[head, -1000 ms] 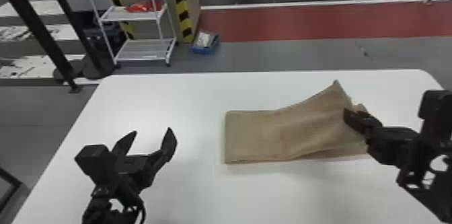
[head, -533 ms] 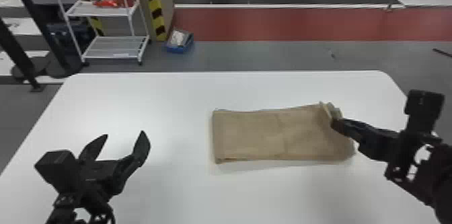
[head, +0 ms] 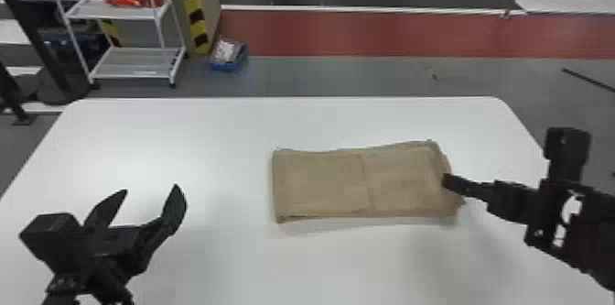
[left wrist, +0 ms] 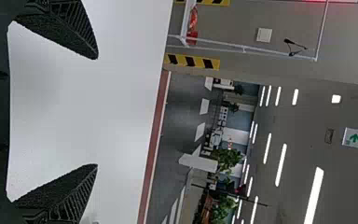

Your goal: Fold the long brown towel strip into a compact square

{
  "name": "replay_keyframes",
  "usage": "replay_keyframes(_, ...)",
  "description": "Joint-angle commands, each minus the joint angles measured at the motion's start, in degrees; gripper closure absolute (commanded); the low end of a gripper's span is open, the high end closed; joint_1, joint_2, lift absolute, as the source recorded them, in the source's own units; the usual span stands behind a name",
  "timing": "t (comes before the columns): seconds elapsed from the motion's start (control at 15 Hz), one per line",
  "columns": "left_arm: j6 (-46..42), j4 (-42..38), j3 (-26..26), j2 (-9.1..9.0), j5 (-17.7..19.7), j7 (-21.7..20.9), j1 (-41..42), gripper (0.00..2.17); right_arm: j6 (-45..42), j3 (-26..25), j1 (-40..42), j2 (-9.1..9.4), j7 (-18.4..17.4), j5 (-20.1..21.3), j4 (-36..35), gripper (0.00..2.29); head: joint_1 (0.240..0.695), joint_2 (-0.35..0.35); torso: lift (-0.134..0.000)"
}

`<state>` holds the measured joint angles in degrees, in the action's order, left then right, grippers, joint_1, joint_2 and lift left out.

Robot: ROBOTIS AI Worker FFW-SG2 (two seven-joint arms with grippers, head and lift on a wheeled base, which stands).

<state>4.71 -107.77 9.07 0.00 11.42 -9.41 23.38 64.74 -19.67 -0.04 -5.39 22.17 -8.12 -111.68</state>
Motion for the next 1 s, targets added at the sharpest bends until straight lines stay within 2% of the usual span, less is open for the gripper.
replay_keyframes(0.0, 0.00, 0.28, -0.02, -0.15, 0.00, -0.08, -0.08, 0.04, -0.80, 0.77, -1.80, -0.76, 0.24, 1.71, 3.48, 0.12, 0.695, -0.048, -0.126)
replay_keyframes(0.07, 0.00, 0.63, -0.02, -0.15, 0.00, -0.08, -0.26, 0.04, -1.85, 1.30, -2.86, -0.76, 1.12, 3.29, 5.33, 0.13, 0.695, -0.051, -0.126)
replay_keyframes(0.27, 0.00, 1.15, -0.19, -0.15, 0.00, -0.17, -0.79, 0.04, -4.49, 2.18, -4.18, -0.76, 1.65, 4.70, 9.02, 0.16, 0.695, -0.057, -0.126)
replay_keyframes(0.47, 0.00, 1.86, -0.19, -0.15, 0.27, -0.25, -1.23, 0.04, -6.24, 3.67, -4.62, -0.76, 2.53, 6.54, 11.83, 0.28, 0.695, -0.056, -0.126)
replay_keyframes(0.6, 0.00, 2.56, -0.19, -0.15, 0.27, -0.25, -1.84, 0.04, -8.35, 3.94, -4.62, -0.50, 4.20, 6.89, 12.62, 0.49, 0.695, -0.049, -0.126)
replay_keyframes(0.93, 0.00, 3.44, -0.28, -0.09, 0.27, -0.25, -2.37, 0.05, -8.53, 3.50, -4.53, -0.41, 5.52, 6.98, 12.10, 1.51, 0.695, -0.034, -0.126)
